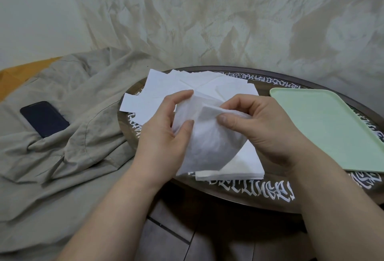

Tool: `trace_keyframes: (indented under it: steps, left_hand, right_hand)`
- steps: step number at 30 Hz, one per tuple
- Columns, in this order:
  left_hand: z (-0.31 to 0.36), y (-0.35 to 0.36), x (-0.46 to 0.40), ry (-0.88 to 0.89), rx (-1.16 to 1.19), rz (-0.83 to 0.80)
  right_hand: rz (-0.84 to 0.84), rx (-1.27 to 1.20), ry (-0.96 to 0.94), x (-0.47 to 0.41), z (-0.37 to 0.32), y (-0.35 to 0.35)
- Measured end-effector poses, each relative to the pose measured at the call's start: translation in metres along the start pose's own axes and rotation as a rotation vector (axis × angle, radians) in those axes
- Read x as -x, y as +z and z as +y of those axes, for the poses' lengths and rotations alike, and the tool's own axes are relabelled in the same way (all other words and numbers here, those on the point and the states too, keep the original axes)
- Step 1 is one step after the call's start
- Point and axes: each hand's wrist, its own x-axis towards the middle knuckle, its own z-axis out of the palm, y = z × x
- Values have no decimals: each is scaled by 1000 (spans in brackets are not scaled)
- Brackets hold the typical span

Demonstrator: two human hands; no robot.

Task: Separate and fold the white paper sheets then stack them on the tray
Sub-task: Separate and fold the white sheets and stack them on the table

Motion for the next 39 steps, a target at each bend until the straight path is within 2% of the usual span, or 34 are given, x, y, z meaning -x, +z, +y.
trace_keyframes:
  steps: [7,11,21,31,39]
  left_hand:
    - [3,5,0,-75,133,43]
    - [5,5,1,-127,242,4]
    - [8,4,3,-64,246,-34]
    - [8,5,5,-95,254,-89]
    - [7,6,5,-87,232,-52]
  right_hand:
    - [-39,-37,-9,1,-2,1]
    - [-57,-61,-10,1,-3,1]
    - [7,-73,-1,-1,3,0]
    - [16,-62,15,-1,1,0]
    - [20,-65,8,-1,0,2]
